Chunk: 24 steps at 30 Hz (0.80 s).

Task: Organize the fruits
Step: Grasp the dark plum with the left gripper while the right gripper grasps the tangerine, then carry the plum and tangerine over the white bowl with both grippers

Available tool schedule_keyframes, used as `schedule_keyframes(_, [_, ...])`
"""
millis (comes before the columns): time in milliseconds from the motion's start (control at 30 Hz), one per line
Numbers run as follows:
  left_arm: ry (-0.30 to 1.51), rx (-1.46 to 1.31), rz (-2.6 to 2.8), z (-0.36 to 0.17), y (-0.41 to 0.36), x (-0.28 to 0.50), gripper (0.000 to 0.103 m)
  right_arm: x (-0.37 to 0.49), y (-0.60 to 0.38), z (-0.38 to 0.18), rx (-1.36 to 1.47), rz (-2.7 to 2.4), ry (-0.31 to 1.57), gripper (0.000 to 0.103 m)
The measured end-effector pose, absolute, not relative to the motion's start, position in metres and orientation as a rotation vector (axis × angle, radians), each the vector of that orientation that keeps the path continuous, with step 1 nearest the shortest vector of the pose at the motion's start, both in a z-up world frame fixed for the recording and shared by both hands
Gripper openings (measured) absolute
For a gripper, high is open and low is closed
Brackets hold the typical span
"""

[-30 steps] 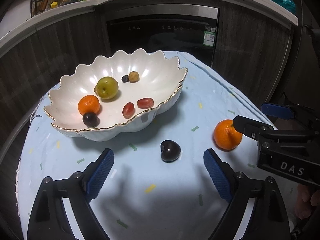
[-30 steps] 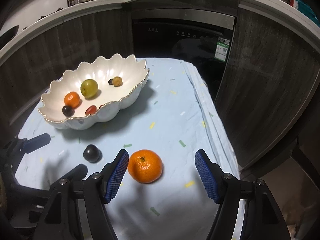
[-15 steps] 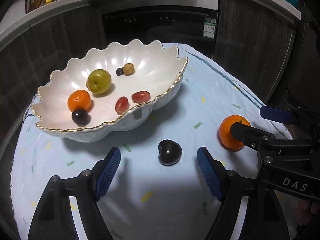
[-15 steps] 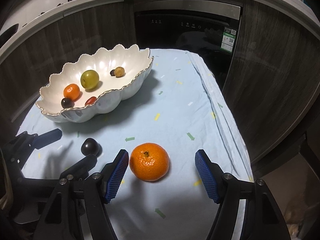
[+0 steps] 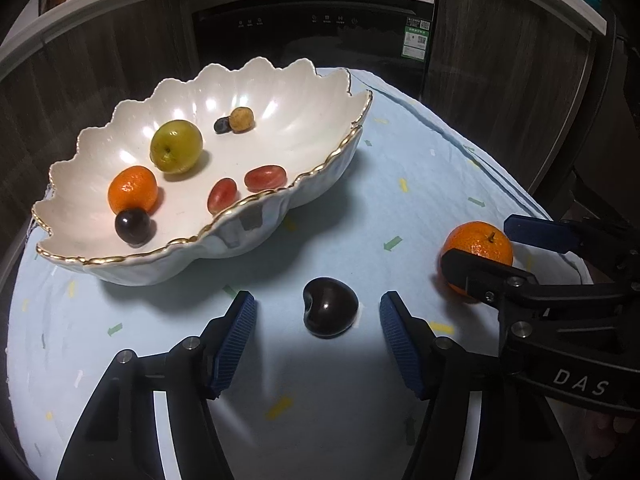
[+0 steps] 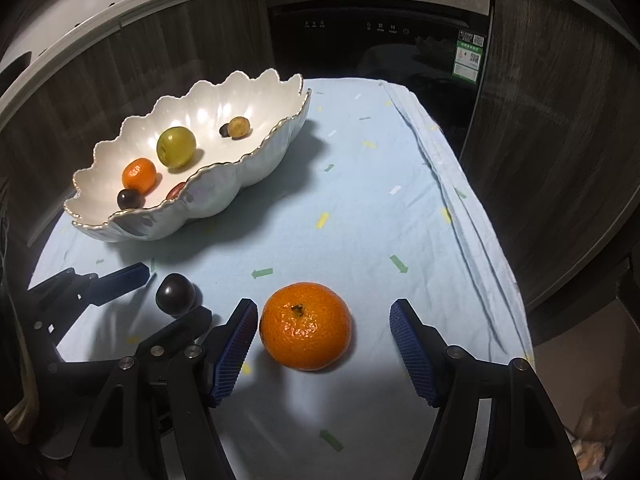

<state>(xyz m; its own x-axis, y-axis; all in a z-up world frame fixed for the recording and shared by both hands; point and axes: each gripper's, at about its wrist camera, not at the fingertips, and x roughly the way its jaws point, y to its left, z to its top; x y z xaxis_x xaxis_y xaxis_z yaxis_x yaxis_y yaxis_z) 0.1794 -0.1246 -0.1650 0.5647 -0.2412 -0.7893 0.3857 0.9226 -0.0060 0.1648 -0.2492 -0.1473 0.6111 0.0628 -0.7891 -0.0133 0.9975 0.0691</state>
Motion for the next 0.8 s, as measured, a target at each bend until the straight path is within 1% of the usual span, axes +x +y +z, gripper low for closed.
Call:
schedule_keyframes(100, [0.903, 0.177, -0.377, -0.167, -0.127, 0.181, 0.062, 0.168, -0.249, -0.150, 0.060, 0.046, 0.922, 0.068])
schedule_keyframes(233, [0.898, 0.182, -0.389, -0.167, -0.130, 0.182, 0.057, 0.170, -0.250, -0.153, 0.083, 0.061, 0.930, 0.062])
schedule_keyframes(367, [0.893, 0.186, -0.413, -0.166, -0.133, 0.180, 0.047, 0.171, -0.247, -0.153, 0.091, 0.091, 0.931, 0.048])
schedule_keyframes(400, [0.892, 0.189, -0.420, -0.166, -0.134, 0.179, 0.045, 0.171, -0.246, -0.153, 0.089, 0.096, 0.930, 0.048])
schedule_keyframes(467, [0.888, 0.195, -0.424, -0.165, -0.135, 0.179, 0.038, 0.170, -0.245, -0.152, 0.086, 0.095, 0.929, 0.048])
schedule_keyframes(600, [0.890, 0.192, -0.418, -0.164, -0.135, 0.179, 0.033, 0.169, -0.244, -0.151, 0.096, 0.095, 0.930, 0.047])
schedule_keyframes(667, [0.891, 0.191, -0.412, -0.164, -0.134, 0.180, 0.028, 0.169, -0.245, -0.151, 0.096, 0.093, 0.929, 0.047])
schedule_keyframes(800, [0.893, 0.188, -0.410, -0.163, -0.133, 0.179, 0.027, 0.169, -0.247, -0.151, 0.100, 0.087, 0.930, 0.047])
